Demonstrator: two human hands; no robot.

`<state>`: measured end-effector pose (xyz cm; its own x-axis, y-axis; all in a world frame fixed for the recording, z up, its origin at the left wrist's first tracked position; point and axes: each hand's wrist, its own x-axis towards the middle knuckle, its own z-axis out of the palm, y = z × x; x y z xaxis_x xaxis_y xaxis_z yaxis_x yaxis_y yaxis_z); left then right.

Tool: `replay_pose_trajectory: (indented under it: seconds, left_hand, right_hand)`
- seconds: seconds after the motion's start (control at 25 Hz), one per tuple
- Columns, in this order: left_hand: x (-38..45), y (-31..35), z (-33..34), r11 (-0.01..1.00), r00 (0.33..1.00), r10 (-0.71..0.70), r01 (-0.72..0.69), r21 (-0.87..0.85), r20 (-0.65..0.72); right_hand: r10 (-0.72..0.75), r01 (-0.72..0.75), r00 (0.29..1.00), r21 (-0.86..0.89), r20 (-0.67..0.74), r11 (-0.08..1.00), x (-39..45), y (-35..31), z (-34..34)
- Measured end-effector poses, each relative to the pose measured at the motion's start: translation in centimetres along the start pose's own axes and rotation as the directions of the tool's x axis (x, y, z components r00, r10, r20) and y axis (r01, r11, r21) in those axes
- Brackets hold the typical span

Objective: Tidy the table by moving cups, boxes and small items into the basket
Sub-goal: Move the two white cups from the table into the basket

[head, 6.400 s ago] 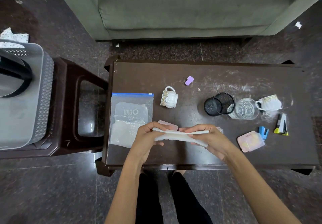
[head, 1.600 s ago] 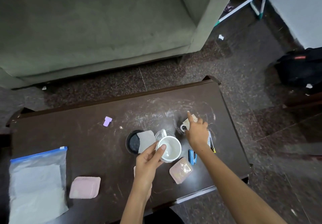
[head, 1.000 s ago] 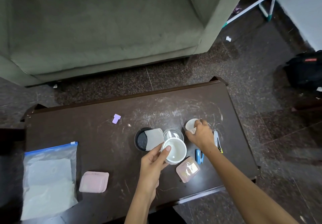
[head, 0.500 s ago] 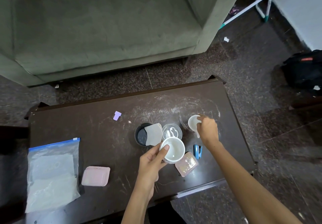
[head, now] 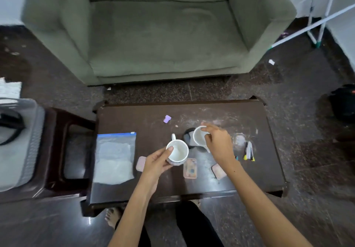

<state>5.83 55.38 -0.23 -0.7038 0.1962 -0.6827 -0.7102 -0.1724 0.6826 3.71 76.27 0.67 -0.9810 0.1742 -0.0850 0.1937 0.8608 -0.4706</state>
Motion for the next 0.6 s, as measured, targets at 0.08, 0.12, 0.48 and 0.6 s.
replay_pose_trajectory:
  seconds: [0.08, 0.12, 0.48, 0.6]
  left_hand:
    - [-2.1, 1.8, -5.4, 1.000, 0.999, 0.001, -0.001, -0.002, -0.048]
    - [-2.9, 2.4, -7.9, 1.000, 0.998, -0.005, 0.005, -0.001, -0.067]
    - [-9.8, 9.2, -30.4, 0.997, 0.983, 0.061, -0.069, -0.041, -0.171]
    - [-10.9, 10.7, -34.6, 0.989, 0.973, 0.091, -0.113, -0.097, -0.210]
  right_hand:
    - [-0.054, 0.052, 0.998, 0.054, 0.042, 0.997, -1.4, -5.3, 1.8]
    - [-0.072, 0.067, 0.995, 0.081, 0.069, 0.994, -2.0, -7.5, 2.7]
    - [-0.110, 0.091, 0.980, 0.118, 0.168, 0.989, -5.6, -29.6, 11.7]
    - [-0.150, 0.125, 0.966, 0.129, 0.212, 0.984, -5.4, -35.1, 13.7]
